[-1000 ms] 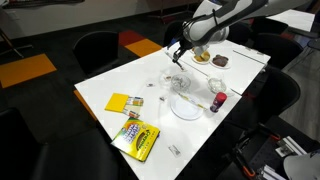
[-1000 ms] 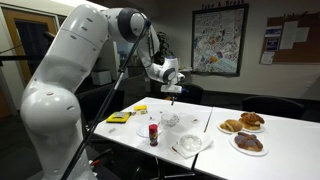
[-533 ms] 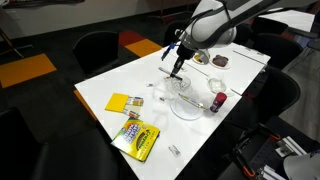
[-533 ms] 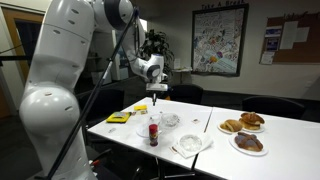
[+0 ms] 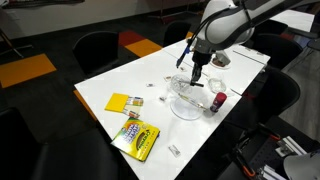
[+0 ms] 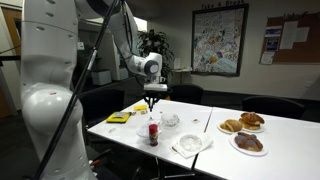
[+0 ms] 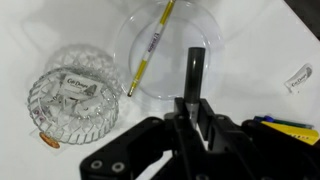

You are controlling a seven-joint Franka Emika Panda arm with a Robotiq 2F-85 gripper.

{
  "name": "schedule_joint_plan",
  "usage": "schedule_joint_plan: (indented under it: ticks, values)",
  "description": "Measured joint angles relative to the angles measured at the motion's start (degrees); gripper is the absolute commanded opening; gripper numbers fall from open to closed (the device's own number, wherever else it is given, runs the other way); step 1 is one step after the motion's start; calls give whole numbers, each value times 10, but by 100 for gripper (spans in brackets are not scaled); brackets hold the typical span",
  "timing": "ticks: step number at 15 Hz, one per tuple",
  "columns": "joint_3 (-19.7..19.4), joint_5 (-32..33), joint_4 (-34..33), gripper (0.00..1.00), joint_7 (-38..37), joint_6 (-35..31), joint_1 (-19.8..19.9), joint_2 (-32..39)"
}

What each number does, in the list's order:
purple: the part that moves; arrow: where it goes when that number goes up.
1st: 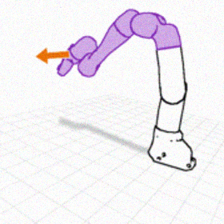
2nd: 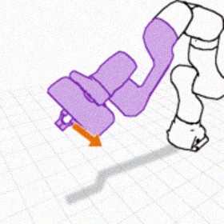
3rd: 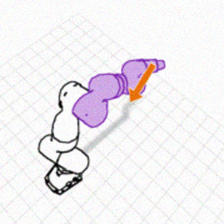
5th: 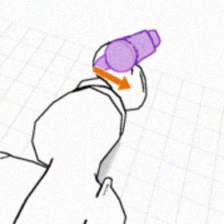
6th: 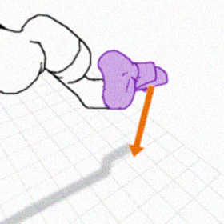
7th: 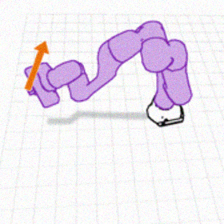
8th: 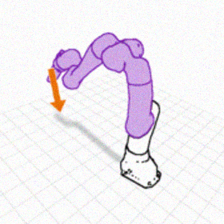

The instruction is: Put the marker on the plate

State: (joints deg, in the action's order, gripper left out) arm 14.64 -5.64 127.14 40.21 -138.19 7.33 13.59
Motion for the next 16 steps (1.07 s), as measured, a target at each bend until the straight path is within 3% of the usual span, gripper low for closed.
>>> schedule_joint_plan:
  ticks: [4, 11, 12, 13, 16]
  values:
    - [-30, 26, 33, 4, 34, -61, -18, 33]
    - [-22, 26, 36, 4, 54, -143, -34, 123]
    - [-21, 30, 36, 41, 53, -152, -36, 130]
    - [-21, 37, 35, 42, 52, -159, -37, 135]
    - [-23, 63, 33, 62, 41, -179, -41, 142]
